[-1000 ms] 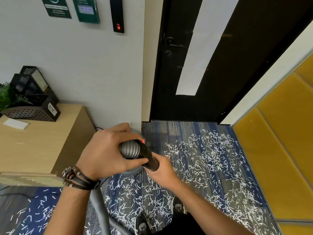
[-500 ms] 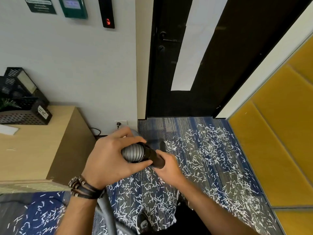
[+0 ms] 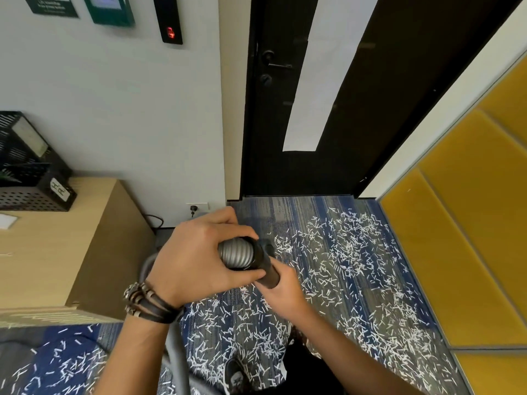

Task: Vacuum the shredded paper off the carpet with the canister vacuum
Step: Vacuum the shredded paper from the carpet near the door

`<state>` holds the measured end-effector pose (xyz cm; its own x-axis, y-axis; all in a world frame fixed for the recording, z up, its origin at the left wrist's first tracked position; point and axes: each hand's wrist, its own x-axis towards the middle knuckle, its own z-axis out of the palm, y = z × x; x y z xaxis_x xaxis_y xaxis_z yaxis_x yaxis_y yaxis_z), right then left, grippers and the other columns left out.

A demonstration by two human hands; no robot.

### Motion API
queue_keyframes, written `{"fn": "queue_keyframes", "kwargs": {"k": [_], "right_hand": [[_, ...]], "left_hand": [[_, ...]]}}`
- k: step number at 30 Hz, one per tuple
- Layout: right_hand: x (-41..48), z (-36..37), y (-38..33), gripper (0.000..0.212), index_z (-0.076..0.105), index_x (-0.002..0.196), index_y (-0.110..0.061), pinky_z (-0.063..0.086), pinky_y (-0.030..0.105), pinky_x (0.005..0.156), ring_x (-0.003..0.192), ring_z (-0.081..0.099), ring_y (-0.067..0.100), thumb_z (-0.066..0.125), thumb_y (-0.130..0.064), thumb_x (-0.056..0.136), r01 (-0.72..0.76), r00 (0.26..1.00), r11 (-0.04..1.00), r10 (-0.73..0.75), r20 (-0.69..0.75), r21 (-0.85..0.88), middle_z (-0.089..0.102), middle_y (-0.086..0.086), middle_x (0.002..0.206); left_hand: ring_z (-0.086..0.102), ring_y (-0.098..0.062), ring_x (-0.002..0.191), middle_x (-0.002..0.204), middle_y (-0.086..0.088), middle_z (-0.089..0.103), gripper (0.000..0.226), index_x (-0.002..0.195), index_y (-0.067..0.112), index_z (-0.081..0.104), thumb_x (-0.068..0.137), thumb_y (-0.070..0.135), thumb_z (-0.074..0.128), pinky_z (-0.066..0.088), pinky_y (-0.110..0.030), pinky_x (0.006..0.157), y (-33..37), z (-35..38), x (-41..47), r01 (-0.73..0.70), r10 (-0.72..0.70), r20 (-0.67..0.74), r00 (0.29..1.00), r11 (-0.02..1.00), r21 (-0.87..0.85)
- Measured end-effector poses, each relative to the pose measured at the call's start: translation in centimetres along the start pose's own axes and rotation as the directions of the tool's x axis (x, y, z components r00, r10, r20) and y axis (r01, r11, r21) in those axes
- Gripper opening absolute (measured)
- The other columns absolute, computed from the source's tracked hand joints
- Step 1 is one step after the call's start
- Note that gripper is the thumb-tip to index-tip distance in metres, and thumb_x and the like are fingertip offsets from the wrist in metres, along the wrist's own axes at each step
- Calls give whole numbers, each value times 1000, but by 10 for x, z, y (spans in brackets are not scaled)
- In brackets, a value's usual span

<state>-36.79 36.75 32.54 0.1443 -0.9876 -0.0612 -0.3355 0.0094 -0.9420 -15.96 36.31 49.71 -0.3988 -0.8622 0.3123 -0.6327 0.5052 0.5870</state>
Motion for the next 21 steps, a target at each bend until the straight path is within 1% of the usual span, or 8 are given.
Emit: {"fn": "queue_keyframes", "kwargs": {"k": [3, 6, 8, 11, 14, 18, 19, 21], "right_hand": [[17, -13, -8, 29, 67, 88, -40, 48, 25, 67, 71, 59, 4, 78, -14, 83, 44, 999, 999, -44, -8, -22, 69, -6, 81], [28, -20, -7, 20, 67, 91, -33, 47, 24, 63, 69, 58, 5, 77, -18, 82, 62, 998, 996, -61, 12, -70, 66, -9, 77], [32, -24, -2, 16, 68, 95, -22, 50, 35, 63, 69, 61, 15, 76, -24, 81, 49, 999, 994, -48, 15, -95, 68, -3, 79], [31, -28, 12, 18, 67, 95, -19, 51, 46, 64, 71, 62, 24, 74, -30, 82, 43, 998, 990, -38, 45, -131, 67, 4, 78], [26, -33, 17, 13, 65, 91, -17, 48, 41, 60, 65, 56, 14, 75, -22, 84, 58, 996, 990, -49, 69, -131, 65, 5, 74], [27, -42, 11, 19, 68, 94, -16, 47, 36, 62, 70, 58, 13, 74, -32, 84, 58, 995, 998, -55, 81, -38, 68, 6, 80], [28, -45, 9, 20, 68, 94, -17, 47, 35, 63, 70, 58, 14, 74, -33, 84, 63, 995, 998, -60, 82, -30, 68, 6, 80], [29, -50, 5, 21, 69, 95, -17, 47, 35, 63, 70, 58, 19, 75, -33, 84, 72, 993, 997, -69, 94, -34, 68, 7, 81]], "left_hand": [[63, -5, 77, 93, 18, 56, 45, 109, 42, 78, 70, 65, 81, 56, -29, 71, 2, -4, 11, 13, -11, -45, 999, 999, 30], [63, -6, 77, 94, 18, 57, 44, 109, 42, 78, 71, 64, 81, 56, -30, 71, 2, -3, 19, 31, -30, -27, 999, 998, 53], [63, -7, 78, 93, 17, 57, 45, 108, 40, 78, 70, 63, 82, 57, -32, 70, 1, 5, 24, 41, -41, 5, 999, 998, 46], [64, -5, 80, 94, 17, 60, 47, 105, 39, 79, 65, 62, 86, 58, -37, 73, -2, 18, 28, 54, -54, 58, 997, 999, 7], [65, -2, 82, 98, 19, 61, 50, 106, 40, 77, 63, 64, 86, 58, -35, 76, -2, 22, 30, 50, -51, 70, 996, 999, 14], [67, -2, 91, 117, 24, 58, 78, 136, 46, 63, 65, 71, 81, 57, -25, 82, 7, 20, 39, 34, -39, 59, 998, 996, 82], [68, -2, 95, 118, 24, 62, 78, 137, 46, 63, 66, 72, 79, 58, -27, 85, 9, 19, 41, 36, -41, 65, 997, 996, 88], [70, 0, 93, 107, 23, 72, 60, 122, 43, 72, 69, 70, 78, 61, -33, 84, 11, 15, 45, 36, -40, 72, 997, 998, 59]]}}
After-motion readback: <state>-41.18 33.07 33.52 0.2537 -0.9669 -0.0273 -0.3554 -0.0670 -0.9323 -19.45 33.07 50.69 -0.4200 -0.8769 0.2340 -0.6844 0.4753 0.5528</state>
